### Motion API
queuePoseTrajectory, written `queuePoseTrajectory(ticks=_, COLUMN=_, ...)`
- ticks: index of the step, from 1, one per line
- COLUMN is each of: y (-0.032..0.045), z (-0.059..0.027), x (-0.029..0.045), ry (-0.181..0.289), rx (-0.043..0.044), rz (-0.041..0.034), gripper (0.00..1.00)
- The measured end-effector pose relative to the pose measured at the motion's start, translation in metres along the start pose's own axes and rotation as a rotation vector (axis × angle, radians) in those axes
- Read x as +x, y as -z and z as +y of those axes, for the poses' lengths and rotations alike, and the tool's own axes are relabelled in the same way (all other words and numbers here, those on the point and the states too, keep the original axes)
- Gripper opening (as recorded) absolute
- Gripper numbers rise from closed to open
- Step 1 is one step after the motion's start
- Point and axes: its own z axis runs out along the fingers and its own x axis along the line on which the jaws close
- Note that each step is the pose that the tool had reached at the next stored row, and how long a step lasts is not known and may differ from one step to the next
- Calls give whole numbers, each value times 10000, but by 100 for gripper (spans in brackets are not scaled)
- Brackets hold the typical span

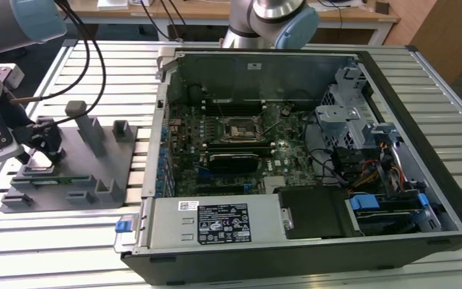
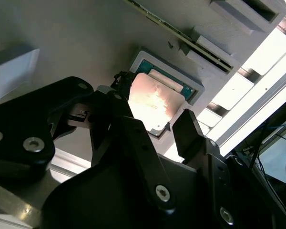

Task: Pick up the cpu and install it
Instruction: 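Pick up the cpu and move it towards the insertion slot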

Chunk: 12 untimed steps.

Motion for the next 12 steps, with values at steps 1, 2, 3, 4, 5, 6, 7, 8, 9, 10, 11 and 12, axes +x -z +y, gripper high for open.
queuePoseTrajectory(ticks=1, y=-2, z=0, x=0, ry=0, rx=1, rz=1, gripper=62)
queuePoseTrajectory(ticks=2, y=-3, z=0, x=0, ry=0, rx=1, rz=2, gripper=62)
queuePoseTrajectory(ticks=3, y=-4, z=0, x=0, ry=0, rx=1, rz=1, gripper=62)
queuePoseTrajectory(ticks=4, y=-6, z=0, x=-1, ry=-1, rx=-1, rz=0, gripper=62)
queuePoseTrajectory(ticks=5, y=-7, z=1, x=-3, ry=-1, rx=-2, rz=-1, gripper=62)
queuePoseTrajectory(ticks=6, y=-8, z=1, x=-5, ry=-1, rx=-3, rz=-3, gripper=62)
queuePoseTrajectory(ticks=7, y=-7, z=0, x=-8, ry=0, rx=-3, rz=-2, gripper=62)
queuePoseTrajectory(ticks=8, y=-6, z=0, x=-11, ry=0, rx=-2, rz=0, gripper=62)
queuePoseTrajectory(ticks=9, y=-7, z=0, x=-12, ry=-1, rx=-3, rz=0, gripper=62)
queuePoseTrajectory(ticks=10, y=-7, z=0, x=-12, ry=-1, rx=-2, rz=0, gripper=62)
queuePoseTrajectory(ticks=11, y=-6, z=0, x=-12, ry=-1, rx=-3, rz=0, gripper=62)
queuePoseTrajectory(ticks=12, y=-7, z=0, x=-13, ry=0, rx=-4, rz=0, gripper=62)
